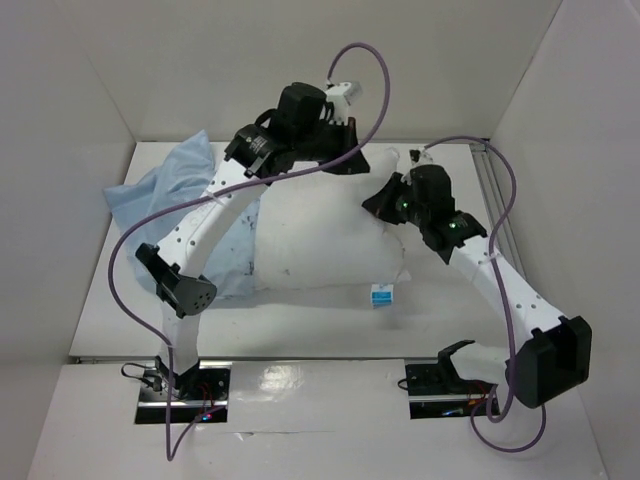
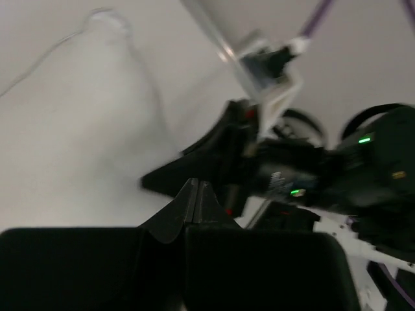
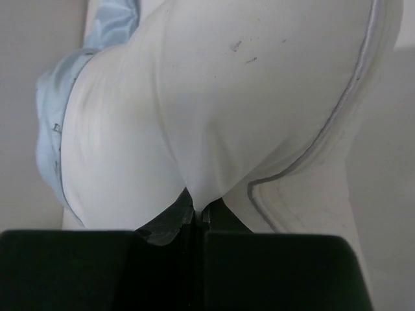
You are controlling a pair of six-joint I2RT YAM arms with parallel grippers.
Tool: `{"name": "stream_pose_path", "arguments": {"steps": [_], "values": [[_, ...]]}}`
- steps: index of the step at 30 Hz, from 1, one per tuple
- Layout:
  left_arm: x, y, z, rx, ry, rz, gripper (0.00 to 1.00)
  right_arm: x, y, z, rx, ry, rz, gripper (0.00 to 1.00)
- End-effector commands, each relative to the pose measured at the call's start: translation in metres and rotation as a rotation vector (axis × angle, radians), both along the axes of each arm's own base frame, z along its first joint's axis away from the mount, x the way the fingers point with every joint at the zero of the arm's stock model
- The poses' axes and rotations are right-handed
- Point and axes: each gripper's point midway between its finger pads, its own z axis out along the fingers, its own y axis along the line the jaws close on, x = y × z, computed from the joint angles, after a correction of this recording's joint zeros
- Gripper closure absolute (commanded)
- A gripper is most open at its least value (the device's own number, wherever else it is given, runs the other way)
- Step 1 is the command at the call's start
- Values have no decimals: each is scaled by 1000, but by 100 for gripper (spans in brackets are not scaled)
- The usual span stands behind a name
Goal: Put the pillow into the pillowcase
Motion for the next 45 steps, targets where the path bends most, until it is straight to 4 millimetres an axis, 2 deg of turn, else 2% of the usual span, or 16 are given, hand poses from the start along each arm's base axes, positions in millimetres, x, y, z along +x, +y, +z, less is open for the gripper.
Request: {"name": "stream_pose_path", "arguments": {"steps": [1,4,8,9,11,12,14,23,26,28,30,31,34,37,41,45], "values": [[-22,-43,16,-133,23,-145,100,-20,26,4,98,-32,17,100],[-8,-32,0,-77,46,-67,100,-30,15,-36,41,43,-36,100],[21,51,-11,100,-6,235,100,-35,-3,-45,-37,30,-85,100],[33,98,-25,217,-9,395,83,-37,-7,-50,-70,41,-82,100],[40,135,-45,336,9,499,64,-36,-11,-49,-96,32,-92,100],[43,161,-50,414,-9,585,33,-37,-12,-52,-108,38,-87,100],[36,188,-85,569,32,653,11,-37,-16,-52,-137,36,-90,100],[23,232,-132,767,105,762,9,-38,-21,-59,-167,53,-101,100],[21,242,-145,820,140,787,14,-37,-20,-62,-171,61,-100,100],[25,247,-139,814,127,824,27,-36,-22,-62,-175,59,-108,100],[30,245,-127,784,105,835,44,-38,-23,-64,-180,67,-108,100],[32,249,-122,789,93,830,68,-38,-23,-64,-180,67,-108,100],[41,233,-100,707,54,770,100,-36,-22,-60,-175,59,-108,100],[42,212,-99,636,64,673,100,-36,-19,-57,-165,52,-100,100],[24,136,-70,353,41,372,100,-27,-1,-34,-106,-7,-48,100],[-15,63,-19,105,23,101,100,-19,24,32,-49,-136,17,100]]}}
